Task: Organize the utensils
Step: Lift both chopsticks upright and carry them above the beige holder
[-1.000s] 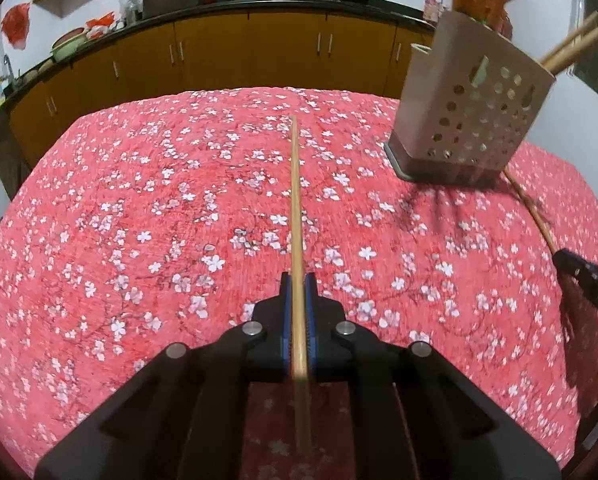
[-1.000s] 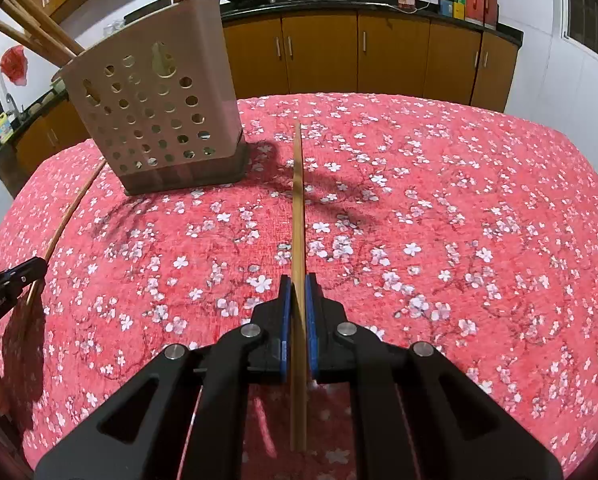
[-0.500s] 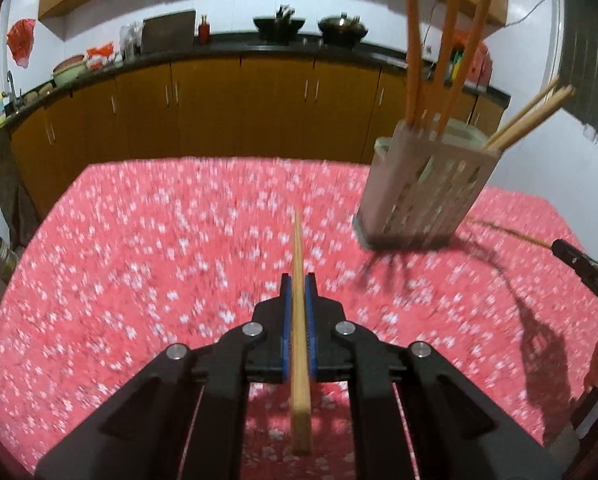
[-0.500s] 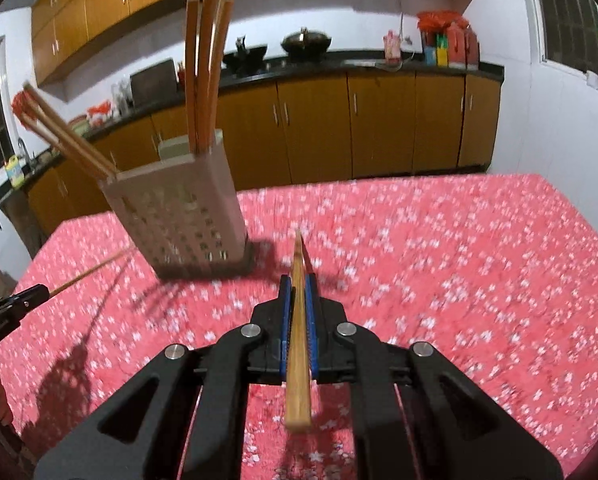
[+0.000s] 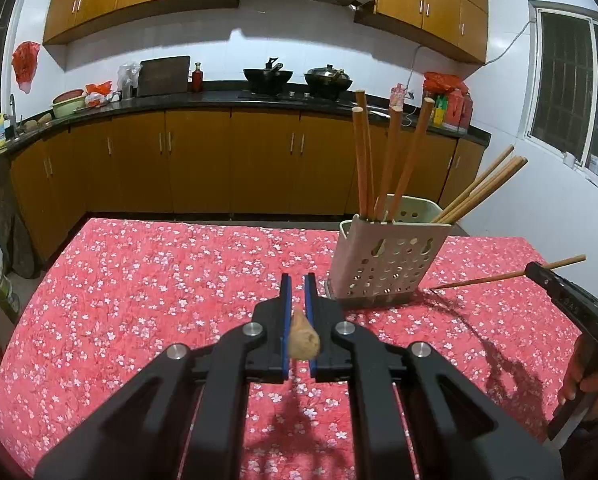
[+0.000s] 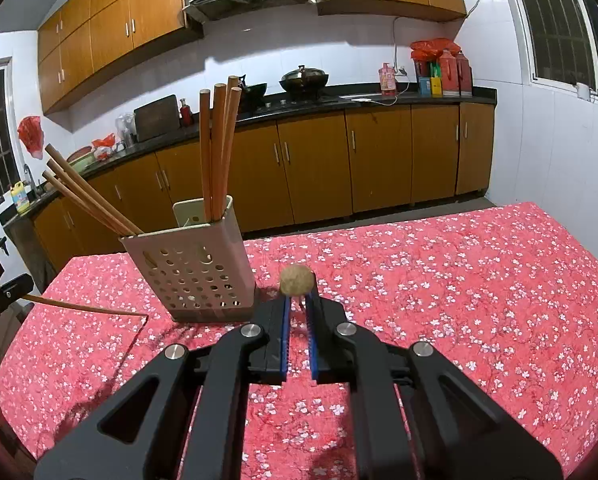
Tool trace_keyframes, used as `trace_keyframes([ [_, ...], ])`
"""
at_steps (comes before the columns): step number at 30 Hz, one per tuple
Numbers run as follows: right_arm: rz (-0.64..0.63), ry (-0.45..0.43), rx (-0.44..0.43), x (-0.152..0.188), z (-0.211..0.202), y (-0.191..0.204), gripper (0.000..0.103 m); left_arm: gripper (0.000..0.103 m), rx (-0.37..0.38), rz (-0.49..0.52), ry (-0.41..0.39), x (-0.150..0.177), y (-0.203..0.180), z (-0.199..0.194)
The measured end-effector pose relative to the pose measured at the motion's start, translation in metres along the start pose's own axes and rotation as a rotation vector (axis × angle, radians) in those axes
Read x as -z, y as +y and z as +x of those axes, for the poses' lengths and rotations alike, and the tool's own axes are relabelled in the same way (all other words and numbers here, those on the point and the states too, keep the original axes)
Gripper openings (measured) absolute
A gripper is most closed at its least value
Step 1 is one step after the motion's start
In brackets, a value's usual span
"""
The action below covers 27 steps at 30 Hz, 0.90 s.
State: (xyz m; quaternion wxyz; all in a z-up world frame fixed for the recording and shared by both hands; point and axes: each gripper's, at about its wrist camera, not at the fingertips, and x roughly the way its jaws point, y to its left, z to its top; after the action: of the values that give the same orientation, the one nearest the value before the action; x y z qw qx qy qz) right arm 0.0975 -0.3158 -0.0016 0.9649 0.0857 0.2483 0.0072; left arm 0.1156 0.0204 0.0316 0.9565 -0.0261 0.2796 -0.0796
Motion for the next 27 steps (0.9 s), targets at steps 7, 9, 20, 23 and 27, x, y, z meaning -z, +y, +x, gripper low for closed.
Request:
trace_keyframes([
  [7, -0.006, -0.012, -0.005, -0.003, -0.003, 0.001, 0.008, 0.008, 0.007, 0.000, -0.004, -0.001, -0.001, 0.000],
  [9, -0.015, -0.039, -0.012, -0.010, -0.009, 0.002, 0.008, 0.007, 0.016, 0.009, -0.013, -0.004, -0.002, -0.003],
  [20, -0.019, -0.196, -0.134, -0.058, -0.055, 0.022, 0.008, 0.007, 0.114, 0.061, -0.102, -0.031, -0.025, -0.031],
  [23, -0.009, -0.265, -0.181, -0.073, -0.070, 0.029, 0.008, 0.007, 0.160, 0.062, -0.135, -0.043, -0.034, -0.040],
  [27, -0.014, -0.362, -0.207, -0.091, -0.081, 0.042, 0.008, 0.007, 0.194, 0.054, -0.211, -0.067, -0.048, -0.051],
])
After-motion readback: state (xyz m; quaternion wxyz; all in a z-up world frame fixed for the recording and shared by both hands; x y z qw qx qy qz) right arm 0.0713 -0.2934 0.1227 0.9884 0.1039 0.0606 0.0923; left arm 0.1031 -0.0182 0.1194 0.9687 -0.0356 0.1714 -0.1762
